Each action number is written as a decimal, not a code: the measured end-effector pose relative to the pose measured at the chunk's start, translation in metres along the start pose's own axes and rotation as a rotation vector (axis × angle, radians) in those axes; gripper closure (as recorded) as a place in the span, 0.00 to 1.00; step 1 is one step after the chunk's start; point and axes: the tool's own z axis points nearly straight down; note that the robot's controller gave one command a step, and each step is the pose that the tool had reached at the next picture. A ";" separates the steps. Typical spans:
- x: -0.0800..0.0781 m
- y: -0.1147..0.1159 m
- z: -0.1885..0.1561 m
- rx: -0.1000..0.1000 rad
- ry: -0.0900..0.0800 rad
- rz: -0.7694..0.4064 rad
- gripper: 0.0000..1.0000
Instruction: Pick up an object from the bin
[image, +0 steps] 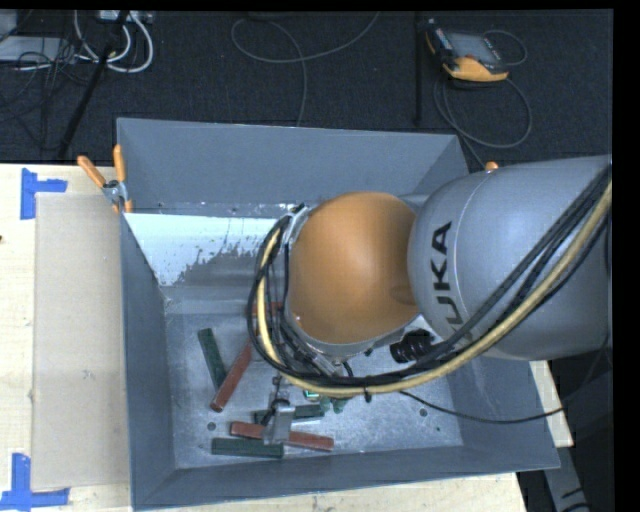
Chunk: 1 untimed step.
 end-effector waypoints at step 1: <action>-0.021 -0.015 0.137 0.001 -0.010 -0.245 0.00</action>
Offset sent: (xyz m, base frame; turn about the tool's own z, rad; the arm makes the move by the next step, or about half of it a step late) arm 0.0188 -0.0142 -0.1359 -0.2475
